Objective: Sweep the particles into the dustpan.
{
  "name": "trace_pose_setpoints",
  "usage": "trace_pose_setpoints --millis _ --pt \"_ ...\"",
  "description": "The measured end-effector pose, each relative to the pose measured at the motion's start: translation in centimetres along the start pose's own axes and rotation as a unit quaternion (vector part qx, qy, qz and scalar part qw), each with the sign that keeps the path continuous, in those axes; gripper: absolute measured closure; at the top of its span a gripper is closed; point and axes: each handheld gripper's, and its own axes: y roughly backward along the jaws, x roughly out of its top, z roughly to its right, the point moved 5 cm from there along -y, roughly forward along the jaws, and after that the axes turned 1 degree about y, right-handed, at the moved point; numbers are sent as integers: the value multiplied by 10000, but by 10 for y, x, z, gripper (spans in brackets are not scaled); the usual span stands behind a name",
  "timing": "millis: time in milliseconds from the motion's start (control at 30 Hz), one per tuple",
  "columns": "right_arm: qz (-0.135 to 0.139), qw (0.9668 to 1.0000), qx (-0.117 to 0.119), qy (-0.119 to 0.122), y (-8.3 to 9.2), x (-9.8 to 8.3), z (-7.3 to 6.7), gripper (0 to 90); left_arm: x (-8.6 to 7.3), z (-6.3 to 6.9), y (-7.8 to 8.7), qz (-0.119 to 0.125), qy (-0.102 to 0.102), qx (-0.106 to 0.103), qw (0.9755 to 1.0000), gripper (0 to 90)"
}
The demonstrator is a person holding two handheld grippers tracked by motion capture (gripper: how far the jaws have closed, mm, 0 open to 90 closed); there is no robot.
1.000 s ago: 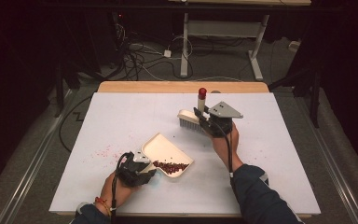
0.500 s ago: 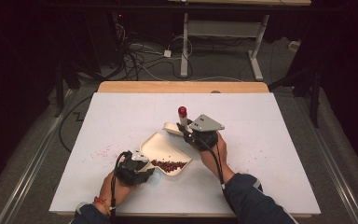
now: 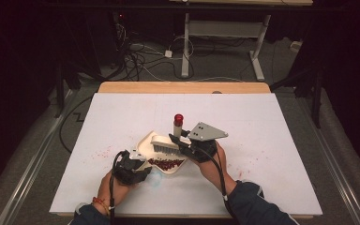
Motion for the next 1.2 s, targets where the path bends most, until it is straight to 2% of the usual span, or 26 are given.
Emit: trace_pose_setpoints --millis 200,300,400,467,567,733,933,1100,1200 --pt "234 9994 -198 129 12 11 9 705 -1 -3 2 4 20 26 10000 634" --pt "212 9992 -310 113 11 8 17 705 -1 -3 2 25 47 46 10000 634" --pt "111 9974 -595 394 5 0 21 705 -1 -3 3 40 59 34 10000 634" --pt "57 9969 -647 450 1 -6 22 705 -1 -3 3 52 82 34 9999 634" --pt "-66 9982 -458 378 -5 -12 17 705 0 -4 3 92 141 69 9998 634" --pt "-130 9983 -259 504 -9 -12 -3 705 1 -4 3 145 342 151 9992 634" --pt "-116 9985 20 528 -9 -10 -26 704 1 -3 3 163 397 192 9989 634" --pt "-107 9983 123 565 -8 -7 -31 704 1 -3 3 173 404 182 9989 634" --pt "-83 9989 119 452 -6 -5 -28 705 1 -4 3 190 390 183 9989 634"
